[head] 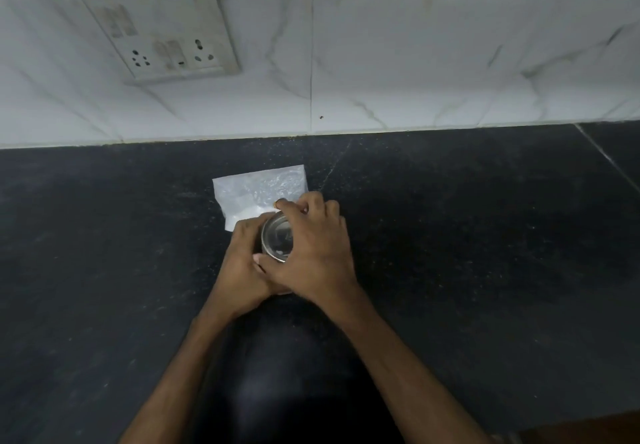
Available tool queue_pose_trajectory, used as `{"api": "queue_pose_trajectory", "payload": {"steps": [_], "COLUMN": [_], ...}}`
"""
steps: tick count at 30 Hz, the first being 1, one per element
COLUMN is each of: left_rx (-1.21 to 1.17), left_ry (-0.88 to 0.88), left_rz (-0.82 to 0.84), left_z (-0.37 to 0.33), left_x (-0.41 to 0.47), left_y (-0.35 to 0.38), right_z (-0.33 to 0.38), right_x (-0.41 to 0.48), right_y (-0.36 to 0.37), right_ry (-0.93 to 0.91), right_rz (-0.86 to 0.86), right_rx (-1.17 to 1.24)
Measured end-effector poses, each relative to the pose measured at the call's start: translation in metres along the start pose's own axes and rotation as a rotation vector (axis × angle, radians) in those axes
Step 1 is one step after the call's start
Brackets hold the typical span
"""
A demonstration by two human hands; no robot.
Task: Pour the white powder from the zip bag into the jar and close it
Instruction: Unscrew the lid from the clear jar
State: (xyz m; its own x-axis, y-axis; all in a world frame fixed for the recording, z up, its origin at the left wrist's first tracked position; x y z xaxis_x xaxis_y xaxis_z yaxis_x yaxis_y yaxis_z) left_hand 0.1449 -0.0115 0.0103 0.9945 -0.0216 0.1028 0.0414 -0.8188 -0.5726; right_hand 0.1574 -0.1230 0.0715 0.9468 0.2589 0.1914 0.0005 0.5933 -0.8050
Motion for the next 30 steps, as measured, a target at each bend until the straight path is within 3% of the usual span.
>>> {"api": "queue_pose_trajectory", "payload": {"steps": [3,5,9,14,19,22,26,30], "left_rx": [-0.116,-0.173,-0.234,-0.252,-0.209,-0.187,-0.184,-0.193], "left_ry": [-0.005,-0.018,-0.020,-0.019,0.005,0.036,0.060,0.062], "left_rz": [0.058,0.073,0.030,0.016,-0.020,0.015,0.117,0.153], "left_z": [0.005,0.010,0.019,0.025,0.023,0.020,0.024,0.022], "left_x": [-0.003,-0.009,-0.014,-0.011,-0.010,-0.007,-0.004,-0.006], "left_y": [-0.001,0.000,-0.004,-0.002,-0.009,-0.014,-0.013,-0.010], "right_z": [0.010,0.014,0.006,0.008,0.010,0.005,0.004,0.014], "right_x": [0.005,0.002,-0.008,-0.022,-0.024,-0.020,-0.009,-0.009], "right_y": [0.018,0.024,0.022,0.017,0.016,0.020,0.029,0.020], "right_ry": [-0.084,-0.139,-0.108,-0.051,-0.014,0.030,-0.005,-0.046], "right_rz": [0.164,0.161,-0.015,-0.324,-0.369,-0.283,-0.032,0.070], "right_rx": [0.071,0.229,0.486,0.388,0.349,0.405,0.487,0.309]}}
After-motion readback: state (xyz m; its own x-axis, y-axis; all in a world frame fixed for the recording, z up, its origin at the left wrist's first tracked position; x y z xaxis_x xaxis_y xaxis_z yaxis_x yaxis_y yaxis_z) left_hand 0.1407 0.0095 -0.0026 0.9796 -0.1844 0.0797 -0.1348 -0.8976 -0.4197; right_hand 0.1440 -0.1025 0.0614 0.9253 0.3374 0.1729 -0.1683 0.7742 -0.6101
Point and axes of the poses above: each hand's wrist, its own x-axis towards the middle knuckle, its own y-axis out of the palm, z = x × y, the point moved 10 cm from there along x, towards the middle knuckle, and after that the axes turned 9 degrees about x, right-handed, at the moved point
